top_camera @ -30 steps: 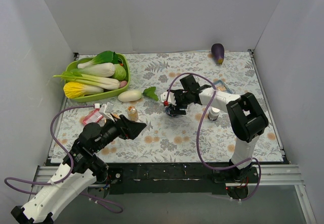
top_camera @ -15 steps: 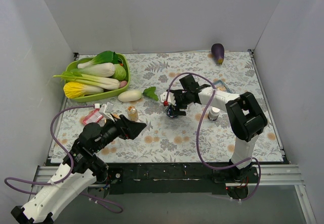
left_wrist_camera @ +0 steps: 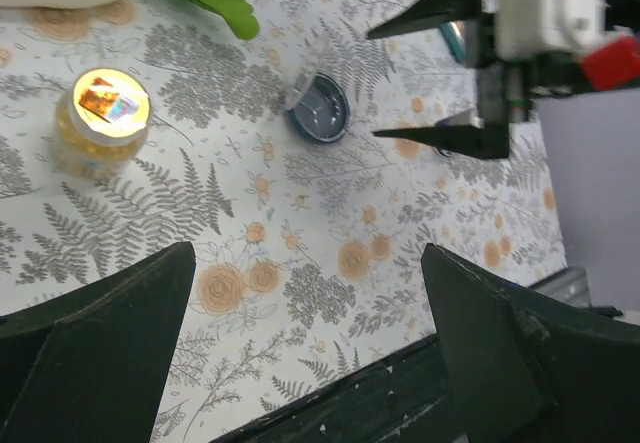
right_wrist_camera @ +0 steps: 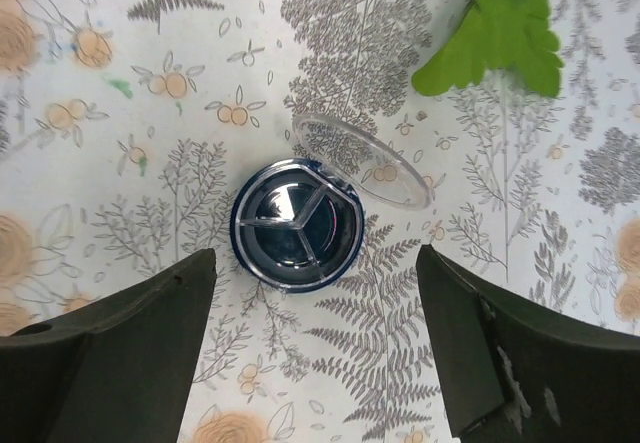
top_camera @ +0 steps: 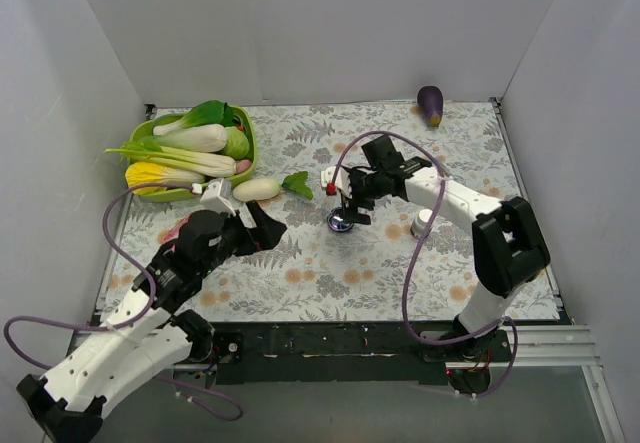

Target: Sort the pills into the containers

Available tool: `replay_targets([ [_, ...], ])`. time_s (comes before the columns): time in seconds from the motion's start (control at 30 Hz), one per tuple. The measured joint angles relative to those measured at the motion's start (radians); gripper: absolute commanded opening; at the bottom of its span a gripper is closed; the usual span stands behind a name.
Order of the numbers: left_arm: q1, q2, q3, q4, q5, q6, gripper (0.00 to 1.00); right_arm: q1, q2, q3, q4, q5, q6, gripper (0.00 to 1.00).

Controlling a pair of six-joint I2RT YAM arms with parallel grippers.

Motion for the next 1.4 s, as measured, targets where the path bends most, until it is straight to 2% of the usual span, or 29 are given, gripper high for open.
replay_targets([
  [0.03, 0.000, 0.054, 0.045, -0.029, -0.026, 0.005, 0.98, -0.003, -0.027, 0.000, -0.009, -0.002, 0.026, 0.98],
  [0.07, 0.000, 0.111, 0.092, -0.050, -0.050, 0.011, 0.98, -0.005, -0.060, 0.000, -0.017, -0.005, 0.061, 0.98],
  [0.2, 0.002, 0.327, 0.235, -0.116, -0.125, 0.056, 0.96, -0.019, -0.220, 0.006, -0.028, -0.023, 0.226, 0.96],
  [0.23, 0.003, 0.384, 0.265, -0.137, -0.145, 0.069, 0.94, -0.021, -0.244, 0.013, -0.040, -0.041, 0.249, 0.93],
  [0.33, 0.006, 0.538, 0.337, -0.190, -0.204, 0.108, 0.88, -0.032, -0.296, 0.036, -0.087, -0.142, 0.310, 0.91],
  [0.47, 0.021, 0.666, 0.371, -0.227, -0.261, 0.170, 0.78, -0.034, -0.382, -0.112, -0.053, -0.231, 0.389, 0.91],
  [0.7, 0.082, 0.779, 0.385, -0.219, -0.283, 0.256, 0.65, -0.032, -0.478, -0.314, -0.019, -0.251, 0.469, 0.91],
  [0.87, 0.118, 0.830, 0.385, -0.187, -0.265, 0.285, 0.53, -0.032, -0.533, -0.340, 0.007, -0.248, 0.484, 0.91],
  [1.0, 0.133, 0.849, 0.385, -0.154, -0.238, 0.293, 0.39, -0.032, -0.544, -0.345, 0.024, -0.248, 0.486, 0.91],
  [1.2, 0.138, 0.855, 0.383, -0.129, -0.205, 0.297, 0.33, -0.032, -0.544, -0.345, 0.024, -0.250, 0.480, 0.91],
  [1.23, 0.138, 0.855, 0.382, -0.124, -0.199, 0.298, 0.28, -0.031, -0.544, -0.345, 0.023, -0.253, 0.470, 0.91],
  [1.27, 0.138, 0.855, 0.380, -0.119, -0.195, 0.301, 0.16, -0.029, -0.544, -0.345, 0.018, -0.253, 0.457, 0.91],
  [1.4, 0.141, 0.834, 0.367, -0.107, -0.135, 0.315, 0.03, 0.005, -0.544, -0.343, -0.026, -0.237, 0.378, 0.91],
])
